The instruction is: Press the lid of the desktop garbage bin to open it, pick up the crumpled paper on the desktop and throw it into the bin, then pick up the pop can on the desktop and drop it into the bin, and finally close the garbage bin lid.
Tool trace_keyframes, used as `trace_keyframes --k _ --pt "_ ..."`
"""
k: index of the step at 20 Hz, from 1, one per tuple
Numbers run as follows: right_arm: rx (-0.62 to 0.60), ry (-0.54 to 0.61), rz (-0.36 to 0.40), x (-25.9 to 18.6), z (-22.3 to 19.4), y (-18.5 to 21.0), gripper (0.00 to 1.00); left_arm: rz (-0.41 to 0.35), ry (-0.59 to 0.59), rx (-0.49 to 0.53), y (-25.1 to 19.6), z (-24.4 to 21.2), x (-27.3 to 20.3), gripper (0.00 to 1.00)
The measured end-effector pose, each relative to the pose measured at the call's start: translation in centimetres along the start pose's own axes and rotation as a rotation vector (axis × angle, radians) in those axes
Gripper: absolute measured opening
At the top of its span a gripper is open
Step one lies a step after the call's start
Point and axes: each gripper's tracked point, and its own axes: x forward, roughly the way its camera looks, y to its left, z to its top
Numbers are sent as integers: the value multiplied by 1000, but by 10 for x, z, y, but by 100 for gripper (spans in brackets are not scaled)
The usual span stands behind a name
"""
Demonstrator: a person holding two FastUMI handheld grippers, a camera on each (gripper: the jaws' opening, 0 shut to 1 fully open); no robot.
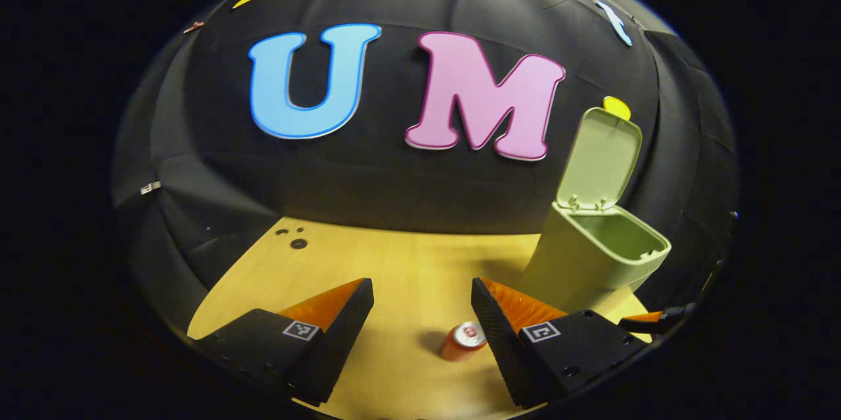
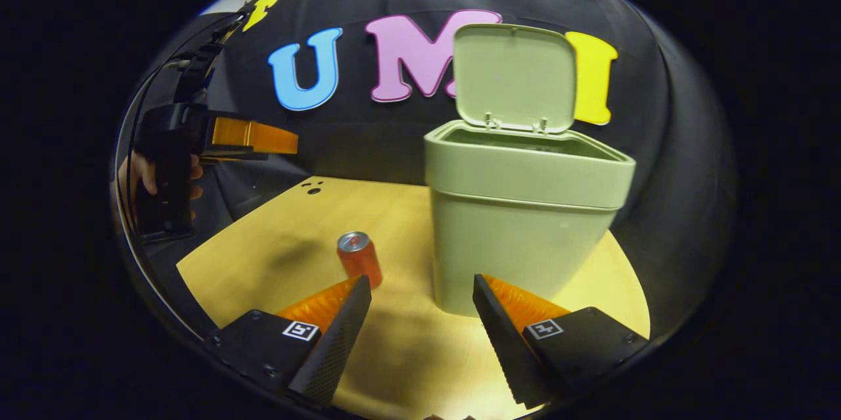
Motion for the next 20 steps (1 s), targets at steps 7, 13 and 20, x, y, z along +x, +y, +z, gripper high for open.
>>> trace_keyframes --k 7,13,20 --pt "-33 33 86 63 -21 54 98 144 65 -54 71 -40 -45 96" --pt "-81 75 123 114 -38 71 98 241 116 -124 107 -71 -60 96" --pt "-75 107 137 170 -55 80 98 302 137 -159 123 -86 -50 96"
